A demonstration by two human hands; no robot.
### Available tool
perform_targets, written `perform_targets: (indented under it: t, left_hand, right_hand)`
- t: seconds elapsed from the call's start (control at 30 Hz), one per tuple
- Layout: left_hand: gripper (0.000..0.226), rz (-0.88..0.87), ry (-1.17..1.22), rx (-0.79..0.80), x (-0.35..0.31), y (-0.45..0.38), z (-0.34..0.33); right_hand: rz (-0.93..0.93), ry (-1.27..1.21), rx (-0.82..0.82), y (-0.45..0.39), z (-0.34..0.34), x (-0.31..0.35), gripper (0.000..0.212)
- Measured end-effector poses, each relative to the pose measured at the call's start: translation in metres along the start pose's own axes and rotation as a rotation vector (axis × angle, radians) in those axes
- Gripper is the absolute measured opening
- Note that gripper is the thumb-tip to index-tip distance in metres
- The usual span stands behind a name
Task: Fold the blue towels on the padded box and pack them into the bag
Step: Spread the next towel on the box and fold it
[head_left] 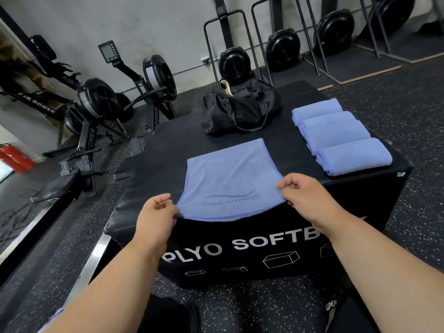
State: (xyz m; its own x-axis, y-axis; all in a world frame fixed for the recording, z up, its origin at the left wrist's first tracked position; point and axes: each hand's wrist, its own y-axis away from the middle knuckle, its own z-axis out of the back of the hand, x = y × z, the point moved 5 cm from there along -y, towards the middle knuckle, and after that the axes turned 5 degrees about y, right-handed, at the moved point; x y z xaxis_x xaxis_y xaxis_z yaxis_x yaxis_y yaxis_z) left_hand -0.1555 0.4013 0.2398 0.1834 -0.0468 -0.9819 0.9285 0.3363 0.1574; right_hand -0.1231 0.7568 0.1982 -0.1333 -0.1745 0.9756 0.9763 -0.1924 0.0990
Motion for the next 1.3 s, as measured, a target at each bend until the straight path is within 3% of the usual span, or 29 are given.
perform_targets:
  t: [0.2, 0.43, 0.6, 1.2, 1.3]
  left_hand:
    - [0.043, -0.268, -0.19, 0.152, -0.02, 0.037, -0.027]
    - [0.032, -0.397, -0.255, 0.349, -0.032, 0.069, -0.06]
    - [0.04, -0.429, -0.297, 0.47, -0.026, 0.077, -0.071]
    - [0.051, -0.504, -0.33, 0.507, -0.025, 0.097, -0.061]
    - [0.061, -0.523, -0.386, 0.517, -0.023, 0.099, -0.059]
  right_hand:
    - [0.158, -0.038, 0.056, 0.018, -0.028, 0.026, 0.021]
    - [0.181, -0.147, 0.205, 0.029, -0.072, 0.038, 0.027]
    - [0.176, -0.215, 0.275, 0.036, -0.086, 0.043, 0.026]
    - [0.038, -0.341, 0.357, 0.044, -0.097, 0.042, 0.017]
    - [-0.021, -0.424, 0.379, 0.045, -0.099, 0.043, 0.025]
